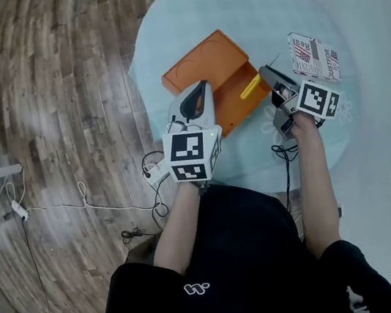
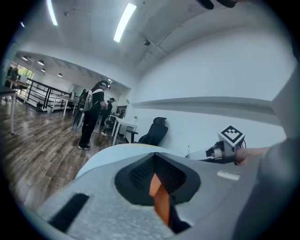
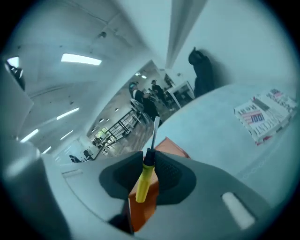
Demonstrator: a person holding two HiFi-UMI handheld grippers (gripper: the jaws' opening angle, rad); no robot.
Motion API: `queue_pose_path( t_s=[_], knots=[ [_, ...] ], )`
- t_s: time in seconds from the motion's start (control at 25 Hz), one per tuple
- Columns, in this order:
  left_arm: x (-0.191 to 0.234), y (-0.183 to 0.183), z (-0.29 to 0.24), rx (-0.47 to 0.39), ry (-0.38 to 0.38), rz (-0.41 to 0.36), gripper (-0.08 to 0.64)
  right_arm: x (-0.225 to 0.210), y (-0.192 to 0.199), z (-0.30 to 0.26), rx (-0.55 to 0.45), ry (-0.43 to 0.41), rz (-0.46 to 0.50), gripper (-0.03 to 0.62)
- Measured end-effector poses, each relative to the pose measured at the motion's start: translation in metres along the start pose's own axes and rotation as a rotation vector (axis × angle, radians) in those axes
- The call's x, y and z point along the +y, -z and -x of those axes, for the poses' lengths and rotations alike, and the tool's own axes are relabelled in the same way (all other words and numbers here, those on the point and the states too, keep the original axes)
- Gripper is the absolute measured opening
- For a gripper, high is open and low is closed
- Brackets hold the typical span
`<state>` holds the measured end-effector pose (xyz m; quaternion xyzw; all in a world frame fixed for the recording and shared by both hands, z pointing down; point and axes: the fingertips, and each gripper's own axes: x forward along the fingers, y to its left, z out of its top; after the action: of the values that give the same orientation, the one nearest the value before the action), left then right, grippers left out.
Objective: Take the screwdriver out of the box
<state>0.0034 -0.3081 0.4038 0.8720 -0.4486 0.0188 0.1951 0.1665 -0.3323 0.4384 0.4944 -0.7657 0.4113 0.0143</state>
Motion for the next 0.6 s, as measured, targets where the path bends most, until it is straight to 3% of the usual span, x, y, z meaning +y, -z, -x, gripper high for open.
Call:
queue_pose_path(
  t_s=[0.28, 0.4, 0.6],
  knots=[
    [-0.013, -0.053, 0.012, -0.102, -0.031, -0.165, 0.003, 0.087, -0.035, 0.059, -0.343, -0.033, 0.417, 0.094],
    [-0.015, -0.061, 0.015, -0.117, -0.039, -0.196, 0.003, 0.109, -0.031, 0.078, -0.417, -0.013, 0.567, 0.094],
    [-0.023, -0.063, 0.018, -0.130, -0.040, -0.235, 0.003, 0.115, -0.017, 0.088, -0.440, -0.001, 0.618, 0.093]
  ],
)
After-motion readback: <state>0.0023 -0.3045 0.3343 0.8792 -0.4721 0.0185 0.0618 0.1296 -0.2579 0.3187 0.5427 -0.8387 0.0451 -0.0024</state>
